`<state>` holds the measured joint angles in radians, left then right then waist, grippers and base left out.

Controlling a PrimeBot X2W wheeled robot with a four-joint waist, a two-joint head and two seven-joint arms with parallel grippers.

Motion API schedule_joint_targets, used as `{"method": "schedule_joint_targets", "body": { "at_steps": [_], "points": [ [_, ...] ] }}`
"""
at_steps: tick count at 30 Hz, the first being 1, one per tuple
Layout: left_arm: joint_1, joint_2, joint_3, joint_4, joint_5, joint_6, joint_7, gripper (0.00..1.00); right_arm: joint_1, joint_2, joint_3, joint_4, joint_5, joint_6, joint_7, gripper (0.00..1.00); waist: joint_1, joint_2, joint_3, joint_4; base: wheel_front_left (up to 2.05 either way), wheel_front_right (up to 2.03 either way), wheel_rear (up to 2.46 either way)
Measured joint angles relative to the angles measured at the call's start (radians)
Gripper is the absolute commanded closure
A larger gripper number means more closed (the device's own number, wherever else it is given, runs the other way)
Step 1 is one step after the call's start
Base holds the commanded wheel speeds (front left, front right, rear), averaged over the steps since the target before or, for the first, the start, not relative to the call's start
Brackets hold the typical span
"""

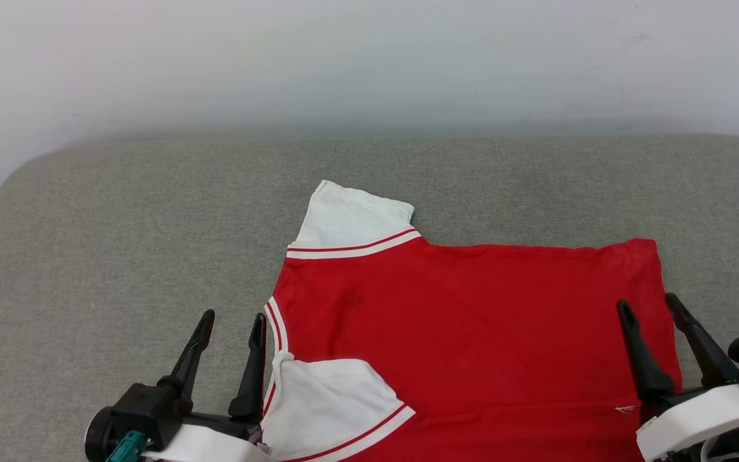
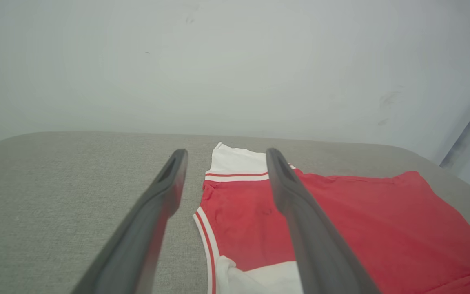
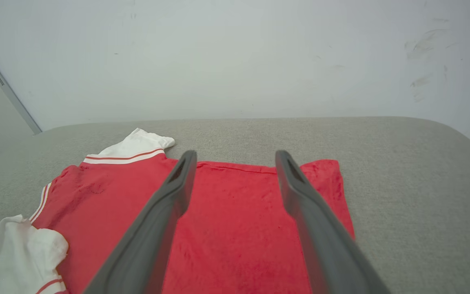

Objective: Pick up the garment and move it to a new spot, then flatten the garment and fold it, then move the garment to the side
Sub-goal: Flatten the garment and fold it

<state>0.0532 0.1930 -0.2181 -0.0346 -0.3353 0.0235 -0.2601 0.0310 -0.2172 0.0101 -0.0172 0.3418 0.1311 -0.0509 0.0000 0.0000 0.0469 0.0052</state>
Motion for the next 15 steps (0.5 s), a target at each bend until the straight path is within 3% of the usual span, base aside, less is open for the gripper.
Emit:
{"method": "schedule_joint_targets", "body": {
  "at_steps": [6, 9, 15],
  "points": [
    [-0.039, 0.001, 0.034, 0.03, 0.042, -0.061, -0.002, 0.0, -0.035, 0.005, 0.013, -0.005, 0.002, 0.0, -0.003, 0.0, 0.0, 0.0, 0.038, -0.029, 0.0, 0.0, 0.0],
    [-0.09, 0.034, 0.036, 0.053, 0.041, -0.083, 0.016, 0.0, -0.053, 0.01, 0.013, -0.018, 0.0, 0.0, -0.001, 0.0, 0.0, 0.0, 0.068, -0.047, 0.0, 0.0, 0.0],
    [-0.275, 0.131, 0.006, 0.071, 0.039, -0.13, 0.168, 0.0, -0.095, 0.041, 0.03, -0.05, -0.024, 0.0, -0.002, 0.0, 0.0001, 0.0, 0.152, -0.098, 0.0, 0.0, 0.0]
  ]
}}
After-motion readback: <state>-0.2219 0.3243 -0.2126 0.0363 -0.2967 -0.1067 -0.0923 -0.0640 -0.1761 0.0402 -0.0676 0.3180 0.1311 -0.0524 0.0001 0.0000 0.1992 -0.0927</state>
